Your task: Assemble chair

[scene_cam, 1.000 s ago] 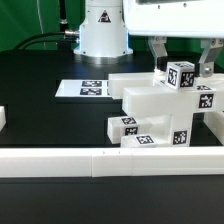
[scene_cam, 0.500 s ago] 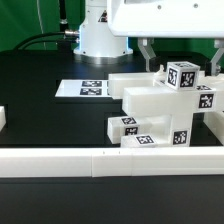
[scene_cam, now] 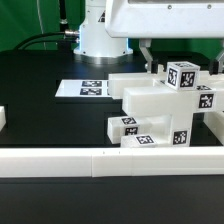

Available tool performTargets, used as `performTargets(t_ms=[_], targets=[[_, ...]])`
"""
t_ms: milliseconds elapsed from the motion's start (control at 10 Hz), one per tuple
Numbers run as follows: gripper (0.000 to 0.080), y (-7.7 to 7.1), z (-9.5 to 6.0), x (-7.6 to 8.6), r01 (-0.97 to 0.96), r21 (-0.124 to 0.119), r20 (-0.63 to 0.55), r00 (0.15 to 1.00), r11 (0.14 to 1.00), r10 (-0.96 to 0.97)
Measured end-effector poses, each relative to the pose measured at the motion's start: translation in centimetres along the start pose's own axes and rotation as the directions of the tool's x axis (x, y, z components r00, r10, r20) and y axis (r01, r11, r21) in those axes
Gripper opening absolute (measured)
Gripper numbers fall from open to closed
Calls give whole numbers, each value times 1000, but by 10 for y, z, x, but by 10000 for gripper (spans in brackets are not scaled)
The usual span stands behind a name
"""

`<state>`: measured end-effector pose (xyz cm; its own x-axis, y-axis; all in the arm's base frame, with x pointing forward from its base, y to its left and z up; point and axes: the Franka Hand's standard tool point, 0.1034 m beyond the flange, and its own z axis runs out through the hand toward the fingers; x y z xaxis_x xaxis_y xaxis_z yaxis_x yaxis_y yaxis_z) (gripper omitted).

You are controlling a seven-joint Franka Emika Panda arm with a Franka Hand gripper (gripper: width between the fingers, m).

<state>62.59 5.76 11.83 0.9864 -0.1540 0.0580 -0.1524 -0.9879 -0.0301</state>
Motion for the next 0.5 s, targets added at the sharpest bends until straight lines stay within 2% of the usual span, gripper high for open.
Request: performTargets(t_ms=[200, 300, 400, 500], targets=[[649, 0, 0, 0, 90, 1, 0, 996, 996, -90], [546, 0, 0, 0, 85, 1, 0, 996, 996, -85], [546, 0, 0, 0, 85, 1, 0, 996, 996, -85], [364, 0, 0, 0, 85, 1, 0, 996, 996, -85]])
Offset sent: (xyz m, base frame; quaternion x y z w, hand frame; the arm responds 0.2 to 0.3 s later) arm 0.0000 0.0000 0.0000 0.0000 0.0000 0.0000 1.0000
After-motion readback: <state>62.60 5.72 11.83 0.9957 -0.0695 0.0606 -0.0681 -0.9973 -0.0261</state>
